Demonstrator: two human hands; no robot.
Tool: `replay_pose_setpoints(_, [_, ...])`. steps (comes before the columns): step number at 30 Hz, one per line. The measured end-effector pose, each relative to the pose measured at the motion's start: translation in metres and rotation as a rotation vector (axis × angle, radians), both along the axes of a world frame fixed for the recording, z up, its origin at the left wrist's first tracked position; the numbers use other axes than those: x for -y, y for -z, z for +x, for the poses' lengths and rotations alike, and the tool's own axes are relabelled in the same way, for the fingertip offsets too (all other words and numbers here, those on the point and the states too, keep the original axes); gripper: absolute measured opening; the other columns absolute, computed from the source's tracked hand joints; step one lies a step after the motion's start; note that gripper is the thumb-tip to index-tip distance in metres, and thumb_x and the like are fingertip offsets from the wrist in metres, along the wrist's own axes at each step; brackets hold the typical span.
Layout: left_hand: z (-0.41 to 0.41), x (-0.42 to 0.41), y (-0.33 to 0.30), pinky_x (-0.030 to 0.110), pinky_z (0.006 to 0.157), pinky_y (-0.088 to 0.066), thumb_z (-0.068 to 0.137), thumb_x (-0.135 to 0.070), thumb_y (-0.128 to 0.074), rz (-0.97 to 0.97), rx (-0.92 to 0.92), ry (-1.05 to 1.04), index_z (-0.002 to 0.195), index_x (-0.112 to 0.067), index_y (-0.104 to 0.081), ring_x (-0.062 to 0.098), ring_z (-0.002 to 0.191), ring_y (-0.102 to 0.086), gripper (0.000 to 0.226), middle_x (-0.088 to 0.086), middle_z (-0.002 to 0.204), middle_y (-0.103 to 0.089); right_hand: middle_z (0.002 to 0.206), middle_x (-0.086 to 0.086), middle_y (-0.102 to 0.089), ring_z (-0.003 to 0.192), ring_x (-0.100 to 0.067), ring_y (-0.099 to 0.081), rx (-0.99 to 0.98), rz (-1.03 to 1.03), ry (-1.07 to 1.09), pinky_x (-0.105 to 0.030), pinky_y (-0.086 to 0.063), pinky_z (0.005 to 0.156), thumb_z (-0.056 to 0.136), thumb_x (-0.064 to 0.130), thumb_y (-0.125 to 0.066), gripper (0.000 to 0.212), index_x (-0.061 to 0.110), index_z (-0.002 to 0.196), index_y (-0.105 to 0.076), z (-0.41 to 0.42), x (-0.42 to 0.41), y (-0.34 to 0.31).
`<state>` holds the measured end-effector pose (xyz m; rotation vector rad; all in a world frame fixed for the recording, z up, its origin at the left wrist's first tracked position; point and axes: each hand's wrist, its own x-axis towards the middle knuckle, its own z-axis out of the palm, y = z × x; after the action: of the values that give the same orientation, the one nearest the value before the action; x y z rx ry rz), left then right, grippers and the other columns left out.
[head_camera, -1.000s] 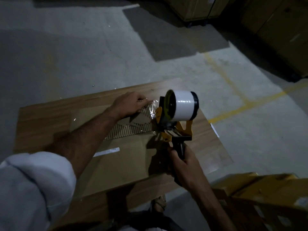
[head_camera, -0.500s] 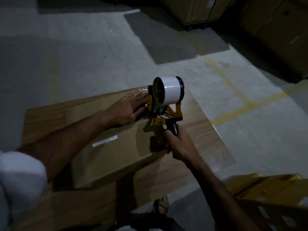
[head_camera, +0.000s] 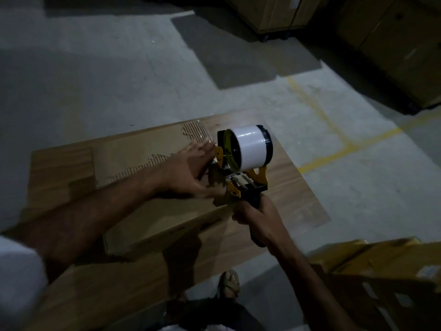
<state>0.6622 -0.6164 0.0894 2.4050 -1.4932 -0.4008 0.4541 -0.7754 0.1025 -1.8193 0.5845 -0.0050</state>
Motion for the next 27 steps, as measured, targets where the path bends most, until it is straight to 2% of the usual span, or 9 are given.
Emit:
replay_pose_setpoints(2, [-0.023, -0.002, 0.005, 0.044, 0.129, 0.002, 0.067, -0.105, -0.042, 0.015, 0.065, 0.048, 0.165, -0.028, 0.011, 0.018, 0.159, 0.014, 0.135, -0.001, 0.173, 0.013, 0.08, -0.007, -0.069, 0.068, -0.023, -0.063, 0.007, -0.001, 0.021, -0.04, -0.053, 0.061, 0.1, 0.011, -0.059, 0.009, 0.01, 0.098, -0.068, 0.001, -0.004, 0.004])
replay_pose_setpoints(3, [-0.027, 0.0, 0.008, 0.045, 0.13, -0.003, 0.068, -0.103, -0.043, -0.009, 0.13, 0.063, 0.166, -0.021, 0.007, 0.02, 0.16, 0.01, 0.137, 0.004, 0.174, 0.009, 0.073, -0.007, -0.063, 0.062, -0.021, -0.055, 0.027, 0.027, 0.046, -0.038, -0.045, 0.057, 0.099, 0.009, -0.058, 0.01, 0.006, 0.094, -0.065, 0.001, -0.008, 0.007])
replay_pose_setpoints(6, [-0.028, 0.002, 0.01, 0.045, 0.129, -0.015, 0.077, -0.089, -0.053, -0.119, 0.225, 0.065, 0.165, -0.011, -0.006, 0.025, 0.16, -0.007, 0.127, 0.011, 0.173, -0.009, 0.062, 0.001, -0.046, 0.057, -0.016, -0.04, 0.065, 0.088, 0.105, -0.035, -0.034, 0.057, 0.099, 0.018, -0.056, 0.018, 0.007, 0.084, -0.057, 0.004, -0.017, 0.009])
replay_pose_setpoints(10, [-0.027, 0.0, 0.018, 0.04, 0.13, -0.005, 0.078, -0.095, -0.038, -0.046, 0.266, 0.057, 0.164, -0.014, 0.004, 0.022, 0.16, 0.003, 0.125, 0.01, 0.173, 0.0, 0.067, -0.007, -0.04, 0.058, -0.021, -0.035, 0.042, 0.067, 0.079, -0.038, -0.031, 0.057, 0.104, 0.017, -0.052, 0.027, -0.003, 0.086, -0.052, -0.004, -0.011, 0.012])
replay_pose_setpoints(12, [-0.025, -0.002, 0.017, 0.036, 0.129, 0.001, 0.078, -0.096, -0.04, -0.088, 0.18, 0.033, 0.165, -0.018, 0.005, 0.015, 0.159, 0.009, 0.125, 0.003, 0.174, 0.006, 0.064, -0.005, -0.039, 0.053, -0.019, -0.034, 0.046, 0.144, 0.086, -0.032, -0.03, 0.05, 0.103, 0.018, -0.053, 0.025, 0.001, 0.084, -0.051, -0.02, -0.009, 0.016])
replay_pose_setpoints(14, [-0.023, -0.004, 0.014, 0.033, 0.127, 0.007, 0.079, -0.096, -0.043, -0.081, 0.139, 0.023, 0.166, -0.021, 0.006, 0.012, 0.158, 0.013, 0.124, 0.0, 0.173, 0.011, 0.058, 0.004, -0.041, 0.047, -0.012, -0.034, 0.061, 0.209, 0.087, -0.027, -0.03, 0.046, 0.096, 0.024, -0.055, 0.021, 0.013, 0.078, -0.052, -0.039, -0.008, 0.019])
replay_pose_setpoints(19, [-0.025, -0.002, 0.01, 0.039, 0.123, 0.014, 0.085, -0.092, -0.029, -0.025, 0.188, 0.06, 0.165, -0.033, 0.003, 0.013, 0.155, 0.024, 0.105, -0.003, 0.172, 0.019, 0.057, 0.005, -0.04, 0.049, -0.014, -0.033, 0.047, 0.197, 0.078, -0.03, -0.028, 0.05, 0.085, 0.038, -0.059, 0.022, 0.03, 0.066, -0.052, -0.053, -0.004, 0.027])
replay_pose_setpoints(23, [-0.031, 0.002, 0.007, 0.046, 0.129, 0.01, 0.093, -0.083, -0.019, 0.035, 0.227, 0.041, 0.164, -0.036, 0.003, 0.016, 0.157, 0.022, 0.088, -0.001, 0.172, 0.017, 0.057, 0.002, -0.036, 0.05, -0.016, -0.031, 0.035, 0.197, 0.069, -0.038, -0.025, 0.054, 0.08, 0.047, -0.06, 0.026, 0.029, 0.063, -0.049, -0.068, 0.003, 0.032])
replay_pose_setpoints(27, [-0.029, 0.009, 0.002, 0.045, 0.129, 0.007, 0.104, -0.066, -0.027, 0.052, 0.219, 0.048, 0.166, -0.032, -0.005, 0.021, 0.159, 0.012, 0.074, 0.001, 0.173, 0.01, 0.057, 0.004, -0.041, 0.048, -0.012, -0.036, 0.026, 0.164, 0.06, -0.036, -0.029, 0.056, 0.082, 0.047, -0.058, 0.026, 0.027, 0.065, -0.053, -0.091, 0.007, 0.042])
